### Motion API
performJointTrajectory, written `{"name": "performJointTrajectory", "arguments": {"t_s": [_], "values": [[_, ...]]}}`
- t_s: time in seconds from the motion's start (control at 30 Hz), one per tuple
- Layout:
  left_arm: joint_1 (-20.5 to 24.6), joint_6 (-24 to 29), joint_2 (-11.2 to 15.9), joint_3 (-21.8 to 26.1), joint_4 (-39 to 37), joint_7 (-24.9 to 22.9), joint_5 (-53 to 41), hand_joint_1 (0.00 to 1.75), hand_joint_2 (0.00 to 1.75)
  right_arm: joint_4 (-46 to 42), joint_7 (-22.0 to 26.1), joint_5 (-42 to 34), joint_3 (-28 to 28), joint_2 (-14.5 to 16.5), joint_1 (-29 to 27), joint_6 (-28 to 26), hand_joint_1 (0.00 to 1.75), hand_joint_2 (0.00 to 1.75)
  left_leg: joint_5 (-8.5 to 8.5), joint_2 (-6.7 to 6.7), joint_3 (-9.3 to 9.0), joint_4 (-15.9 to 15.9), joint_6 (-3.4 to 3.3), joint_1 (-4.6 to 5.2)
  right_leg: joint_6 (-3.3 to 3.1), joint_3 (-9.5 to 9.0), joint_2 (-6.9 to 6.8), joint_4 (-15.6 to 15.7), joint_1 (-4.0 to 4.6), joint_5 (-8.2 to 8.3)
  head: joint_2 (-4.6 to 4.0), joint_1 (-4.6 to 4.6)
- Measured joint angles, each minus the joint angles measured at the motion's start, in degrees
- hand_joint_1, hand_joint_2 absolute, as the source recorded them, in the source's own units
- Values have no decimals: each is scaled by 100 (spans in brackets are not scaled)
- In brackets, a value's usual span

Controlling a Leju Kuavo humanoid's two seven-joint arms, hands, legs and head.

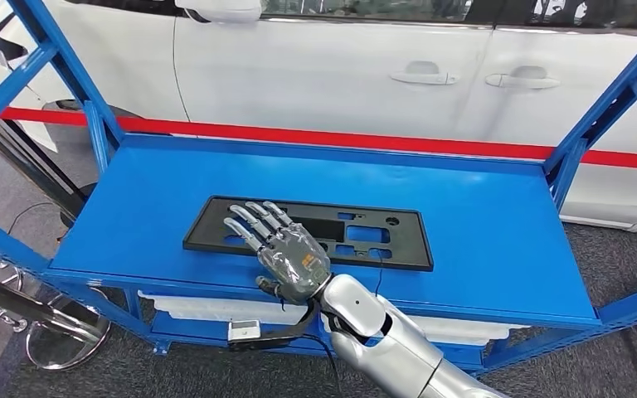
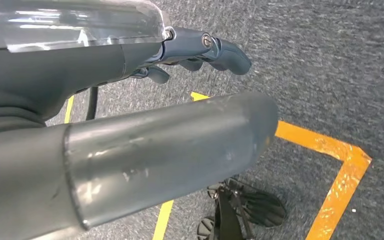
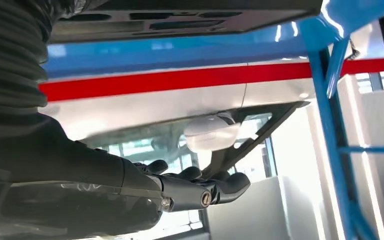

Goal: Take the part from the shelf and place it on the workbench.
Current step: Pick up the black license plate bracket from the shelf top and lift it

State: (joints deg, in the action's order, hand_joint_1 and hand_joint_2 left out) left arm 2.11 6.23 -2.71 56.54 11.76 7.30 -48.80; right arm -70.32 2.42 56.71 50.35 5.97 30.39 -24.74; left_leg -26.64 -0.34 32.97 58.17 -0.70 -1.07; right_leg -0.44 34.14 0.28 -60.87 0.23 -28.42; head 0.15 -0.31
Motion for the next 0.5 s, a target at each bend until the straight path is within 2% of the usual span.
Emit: {"name": "performJointTrajectory", "arguments": {"t_s": [0.03, 0.1, 0.13, 0.17, 0.2, 0.23, 0.3, 0.33, 0.4, 0.47, 0.5], "values": [[6, -7, 1, 0, 0, 25, -15, 0, 0, 80, -52, 102, 23, 25, 42, -11, 0, 175, 17, 4, -3, -21, -37, -16, 26, 86, -2, -215, -2, -140, 0, 1], [18, -27, 2, 0, 0, 90, -41, 0, 0, 250, -150, 279, 72, 61, 98, -59, 0, 175, 26, 12, 6, -27, -72, -18, 68, 386, -3, -905, -30, -515, 0, 0], [20, -36, 2, 0, 0, 116, -47, 0, 0, 335, -188, 343, 95, 72, 108, -84, 0, 175, 26, 12, 11, -25, -74, -17, 85, 534, -5, -1230, -47, -648, 0, 0], [19, -48, 2, 0, 0, 138, -55, 0, 0, 414, -219, 395, 114, 81, 111, -106, 0, 175, 26, 12, 13, -22, -74, -17, 98, 619, -6, -1410, -64, -680, 0, -1], [19, -62, 2, -1, 0, 160, -68, 0, 0, 488, -247, 439, 129, 90, 116, -128, 0, 175, 24, 10, 12, -17, -70, -18, 104, 604, -9, -1378, -79, -595, 0, 0], [20, -76, 2, -1, 0, 179, -84, 0, 0, 551, -275, 481, 138, 103, 126, -154, 0, 175, 19, 8, 5, -12, -63, -19, 102, 487, -13, -1133, -92, -415, 0, 0], [27, -98, 1, -2, 0, 211, -127, 0, 0, 669, -348, 583, 142, 136, 164, -230, 0, 175, 1, 4, -6, 3, -31, -10, 69, 123, -20, -370, -91, -36, 0, 0], [32, -103, -1, -2, 0, 217, -147, 0, 0, 736, -393, 654, 140, 154, 188, -271, 0, 175, -5, 3, 0, 13, -5, -1, 47, -8, -23, -80, -78, 54, 0, -1], [39, -112, -2, -2, 0, 221, -190, 0, 0, 892, -494, 818, 127, 176, 223, -338, 0, 175, -1, 7, 20, 15, 59, 10, 8, -78, -19, 128, -41, 58, 0, -1], [42, -117, -2, -2, 0, 229, -228, 0, 0, 1059, -596, 1002, 95, 191, 244, -373, 0, 175, -7, 13, 22, 11, 130, -6, -49, -84, -17, 175, -49, 79, 0, 0], [43, -119, -1, -2, 0, 238, -249, 0, 0, 1150, -653, 1105, 76, 202, 264, -386, 0, 175, -68, 15, 48, 79, 157, -14, -86, -98, -20, 205, -61, 96, 0, -1]]}}
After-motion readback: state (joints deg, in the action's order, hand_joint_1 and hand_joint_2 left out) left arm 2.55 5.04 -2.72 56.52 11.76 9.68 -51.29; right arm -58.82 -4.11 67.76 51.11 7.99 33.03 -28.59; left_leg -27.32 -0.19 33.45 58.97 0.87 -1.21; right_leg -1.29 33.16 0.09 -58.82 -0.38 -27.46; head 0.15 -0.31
